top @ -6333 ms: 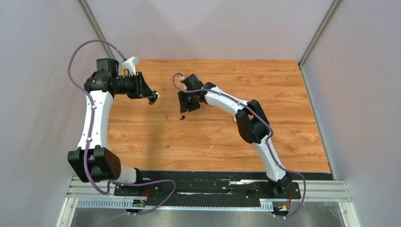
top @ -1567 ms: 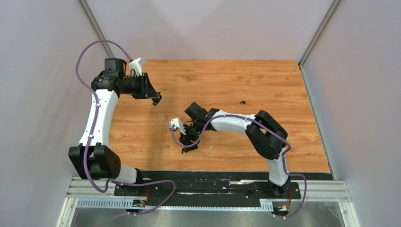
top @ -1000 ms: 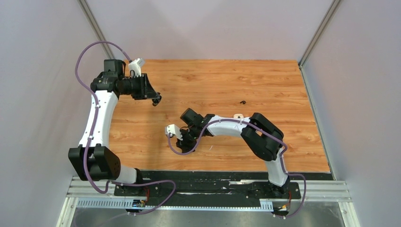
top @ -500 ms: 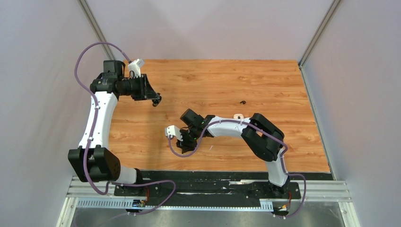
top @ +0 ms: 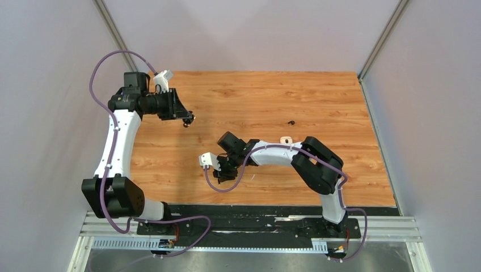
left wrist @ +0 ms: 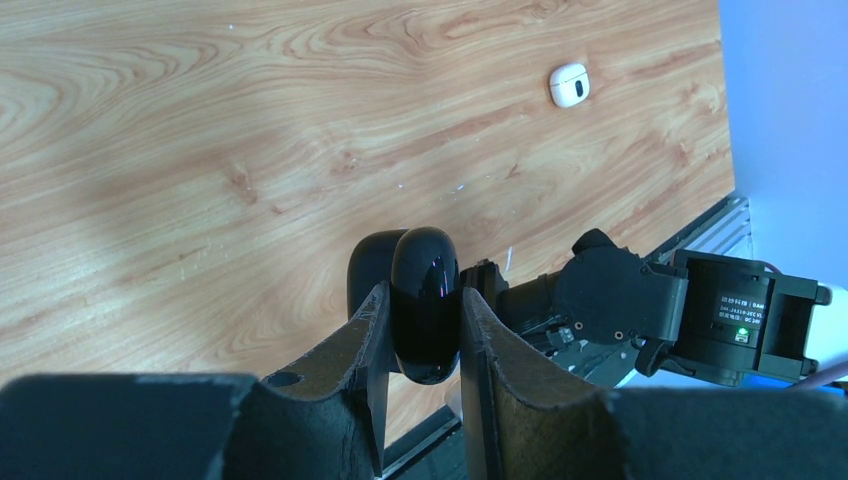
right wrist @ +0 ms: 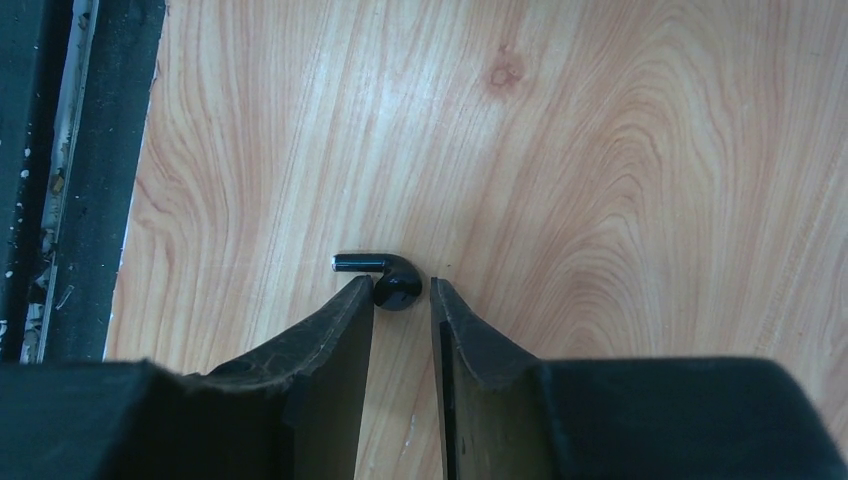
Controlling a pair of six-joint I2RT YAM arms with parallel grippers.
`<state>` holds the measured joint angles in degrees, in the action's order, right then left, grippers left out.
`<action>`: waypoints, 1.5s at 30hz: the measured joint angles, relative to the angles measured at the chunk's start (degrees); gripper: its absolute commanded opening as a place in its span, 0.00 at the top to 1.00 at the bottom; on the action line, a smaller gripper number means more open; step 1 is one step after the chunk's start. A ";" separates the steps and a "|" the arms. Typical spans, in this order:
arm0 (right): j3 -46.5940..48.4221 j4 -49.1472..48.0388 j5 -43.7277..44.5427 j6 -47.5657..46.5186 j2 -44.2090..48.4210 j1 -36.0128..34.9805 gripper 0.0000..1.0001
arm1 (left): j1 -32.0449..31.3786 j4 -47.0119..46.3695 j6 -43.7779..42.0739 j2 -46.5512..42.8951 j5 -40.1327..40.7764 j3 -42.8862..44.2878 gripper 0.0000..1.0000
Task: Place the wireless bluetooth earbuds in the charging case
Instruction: Pick up the left earbud from the corner of the board.
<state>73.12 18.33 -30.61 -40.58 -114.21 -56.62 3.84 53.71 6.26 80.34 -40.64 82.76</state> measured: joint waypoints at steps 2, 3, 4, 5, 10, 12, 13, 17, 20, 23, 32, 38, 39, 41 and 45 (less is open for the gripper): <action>-0.02 -0.09 0.13 -0.07 0.00 0.00 0.75 | 0.00 -0.07 0.07 0.00 -0.09 0.00 1.00; -0.02 -0.15 0.15 -0.09 0.00 0.00 0.75 | 0.00 -0.13 0.07 0.00 -0.20 0.00 1.00; -0.04 -0.24 0.17 -0.09 0.00 0.00 0.75 | 0.00 -0.22 0.09 0.00 -0.24 0.00 1.00; -0.13 -0.44 0.17 -0.07 0.00 0.00 0.75 | 0.00 -0.35 0.13 0.00 -0.28 0.00 1.00; -0.50 -1.49 0.15 -0.02 0.11 0.00 0.68 | 0.00 -0.66 0.48 0.04 -0.72 0.00 1.00; -0.52 -1.70 0.20 -0.04 0.11 0.00 0.64 | 0.00 -0.83 0.52 0.15 -0.92 0.00 1.00; -0.55 -1.92 0.26 -0.04 0.11 0.00 0.64 | 0.00 -0.83 0.68 0.24 -0.98 0.00 1.00; -0.68 -2.32 0.11 -0.15 0.11 0.02 0.64 | 0.00 -0.83 0.90 0.48 -1.07 0.00 1.00; -0.68 -2.32 -0.28 -0.94 0.11 0.07 0.65 | 0.00 -0.83 0.90 0.52 -1.07 0.00 1.00; -0.68 -1.97 -1.09 -2.16 0.11 0.20 0.66 | 0.00 -0.83 0.90 0.57 -1.07 0.00 1.00; 0.57 1.09 -5.35 -6.64 -0.83 0.83 0.69 | 0.00 -0.85 0.90 1.03 -1.11 0.00 1.00; 2.97 2.01 -7.04 -7.10 -2.73 0.98 0.70 | 0.00 -0.85 0.94 1.16 -1.33 0.00 1.00; 3.28 2.03 -7.21 -7.10 -2.97 0.98 0.72 | 0.00 -0.85 0.94 1.18 -1.36 0.00 1.00; 3.48 2.08 -7.39 -7.15 -3.15 0.96 0.75 | 0.00 -0.85 0.94 1.25 -1.42 0.00 1.00; 3.48 2.34 -7.78 -7.50 -3.15 0.98 0.82 | 0.00 -0.85 0.94 1.36 -1.51 -0.02 1.00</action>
<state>76.60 20.67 -38.39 -48.07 -117.36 -55.64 3.84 52.86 7.20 81.69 -42.15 82.74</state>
